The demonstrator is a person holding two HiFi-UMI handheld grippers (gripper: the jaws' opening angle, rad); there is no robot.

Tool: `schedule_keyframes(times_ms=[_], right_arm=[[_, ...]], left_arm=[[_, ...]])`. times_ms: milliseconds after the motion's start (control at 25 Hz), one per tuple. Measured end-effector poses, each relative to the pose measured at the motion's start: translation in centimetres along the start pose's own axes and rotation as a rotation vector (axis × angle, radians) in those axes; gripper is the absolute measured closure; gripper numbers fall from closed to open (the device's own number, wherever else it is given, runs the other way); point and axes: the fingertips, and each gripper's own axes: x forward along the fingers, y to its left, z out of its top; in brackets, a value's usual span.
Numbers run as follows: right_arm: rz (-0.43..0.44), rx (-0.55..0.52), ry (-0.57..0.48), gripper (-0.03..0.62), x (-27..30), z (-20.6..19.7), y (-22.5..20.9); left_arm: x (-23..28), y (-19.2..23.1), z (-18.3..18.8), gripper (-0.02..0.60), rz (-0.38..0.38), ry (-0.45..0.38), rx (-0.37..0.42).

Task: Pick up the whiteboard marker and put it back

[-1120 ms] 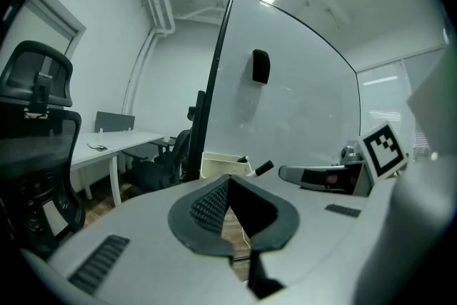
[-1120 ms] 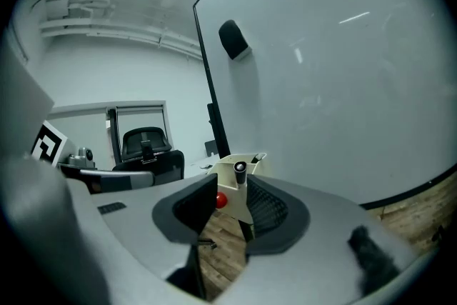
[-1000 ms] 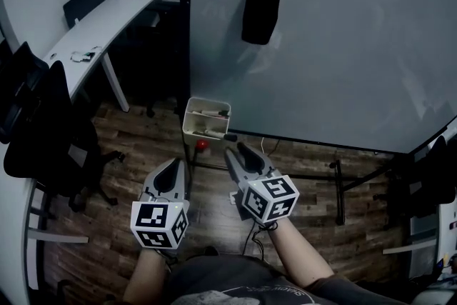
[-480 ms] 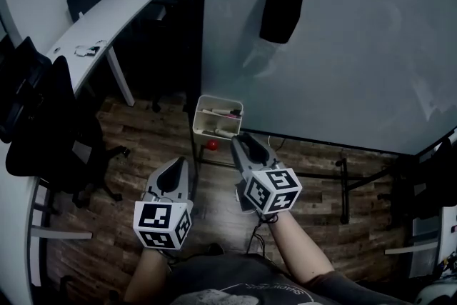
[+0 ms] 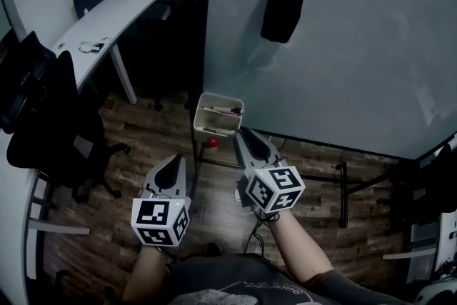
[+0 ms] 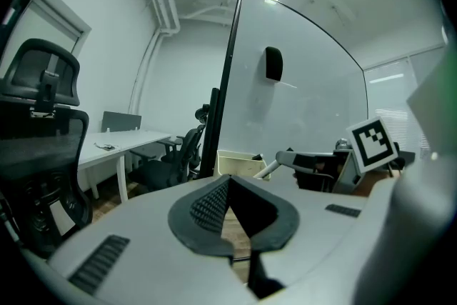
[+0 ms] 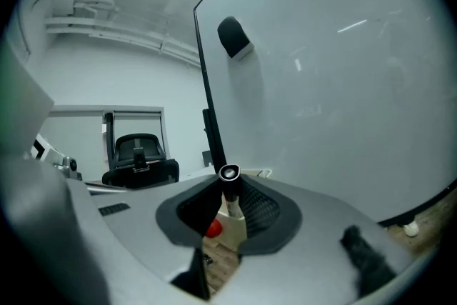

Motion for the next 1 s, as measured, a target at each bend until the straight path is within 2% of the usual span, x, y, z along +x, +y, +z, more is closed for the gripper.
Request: schedule_keyframes(times_ms=[240, 480, 1000], right_arm=[[0.044, -0.004, -0.074, 0.513, -2.8, 3.0, 1.1], [0.084, -0.021, -0.134, 0.513, -7.1, 5.9, 2.0], [0.121, -0.023, -0.103, 0.511, -20.0, 4.7, 1.0]], left_arm=[[-2.2, -2.1, 0.6, 0.568, 0.032, -0.02, 0.004], [-4.8, -5.2, 1.4, 0.568, 0.037, -0.046, 0.042], [-9.6, -13.6, 0.3, 0.568, 0.068, -0.066, 0.046]])
